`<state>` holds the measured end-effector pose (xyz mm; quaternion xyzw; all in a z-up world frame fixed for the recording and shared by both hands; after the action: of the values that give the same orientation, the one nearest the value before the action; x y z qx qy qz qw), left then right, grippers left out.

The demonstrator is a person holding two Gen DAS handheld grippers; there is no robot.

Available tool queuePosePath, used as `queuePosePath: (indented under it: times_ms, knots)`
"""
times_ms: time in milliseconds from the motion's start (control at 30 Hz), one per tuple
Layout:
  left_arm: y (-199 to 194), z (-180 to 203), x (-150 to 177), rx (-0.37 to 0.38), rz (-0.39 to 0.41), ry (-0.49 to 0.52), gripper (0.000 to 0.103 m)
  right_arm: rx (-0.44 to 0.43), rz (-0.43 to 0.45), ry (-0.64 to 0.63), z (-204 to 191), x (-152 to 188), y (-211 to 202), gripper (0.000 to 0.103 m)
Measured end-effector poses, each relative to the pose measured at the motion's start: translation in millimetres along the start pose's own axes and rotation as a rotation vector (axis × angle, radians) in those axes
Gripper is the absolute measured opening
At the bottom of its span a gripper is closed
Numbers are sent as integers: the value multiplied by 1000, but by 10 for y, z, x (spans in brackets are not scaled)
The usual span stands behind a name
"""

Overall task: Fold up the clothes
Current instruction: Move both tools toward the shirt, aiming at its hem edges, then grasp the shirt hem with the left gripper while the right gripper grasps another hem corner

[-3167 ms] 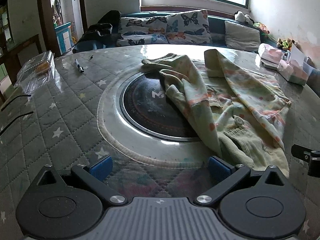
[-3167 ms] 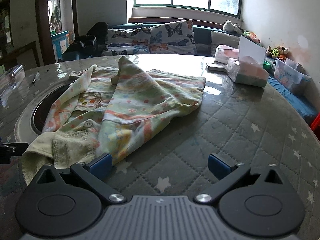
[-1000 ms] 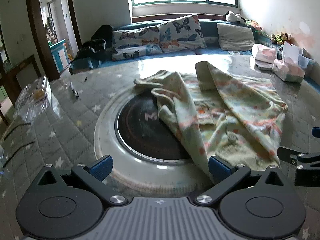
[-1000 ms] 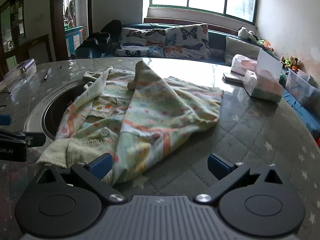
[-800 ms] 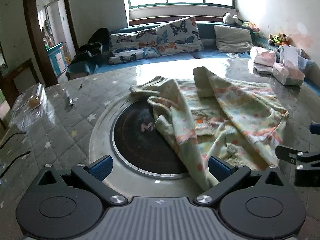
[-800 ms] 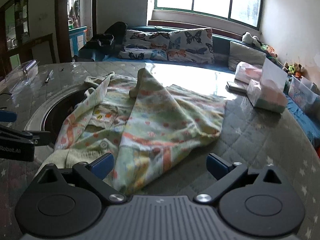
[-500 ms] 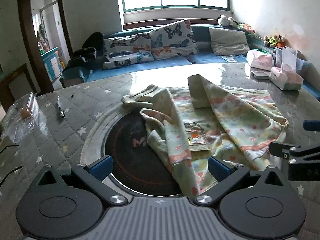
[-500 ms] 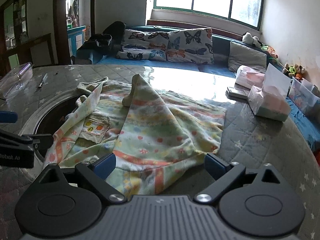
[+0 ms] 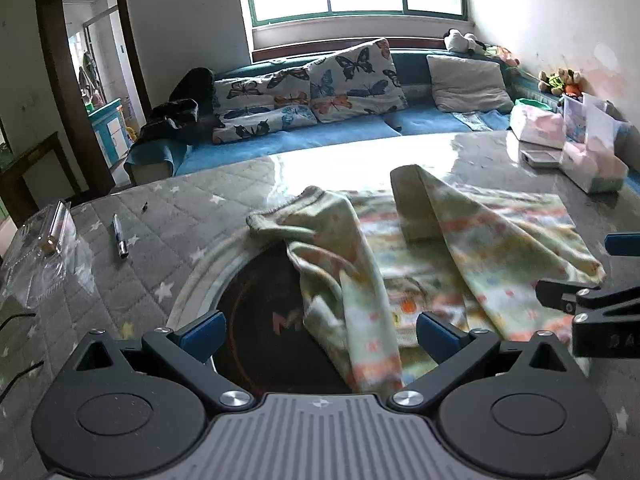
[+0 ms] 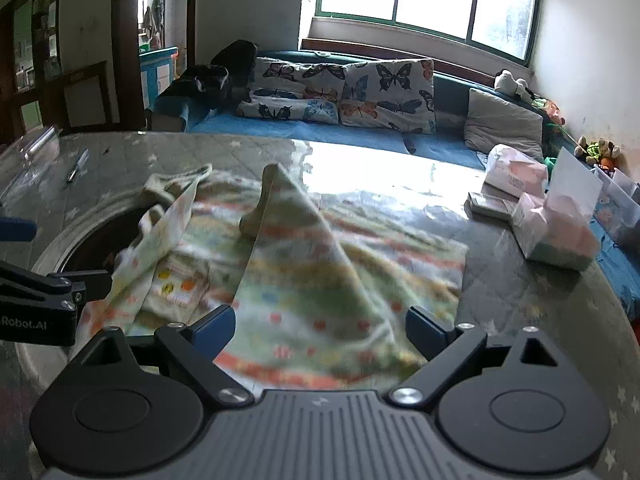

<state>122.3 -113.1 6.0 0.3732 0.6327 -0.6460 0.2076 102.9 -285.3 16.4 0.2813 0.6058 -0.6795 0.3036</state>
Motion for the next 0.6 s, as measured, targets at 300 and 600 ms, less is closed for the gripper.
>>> queuePosePath:
  times_ms: [300, 600]
  knots:
    - [317, 9, -47, 34, -33, 8, 67, -28, 0, -6, 37, -281, 316, 84]
    - [432, 11, -22, 86, -53, -1, 45, -49, 23, -65, -142, -686, 764, 80]
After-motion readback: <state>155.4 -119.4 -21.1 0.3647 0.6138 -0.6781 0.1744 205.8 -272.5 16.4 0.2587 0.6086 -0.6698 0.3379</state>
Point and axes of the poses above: each gripper's, at about its wrist camera, not at the fingertips, and y roughly the way its jaws point, z to its right, x to its underside, the point moved 9 cm from there along y, roughly the way its jaws point, and after that the axes turned 3 degrees about x, right-handed, at the moved point
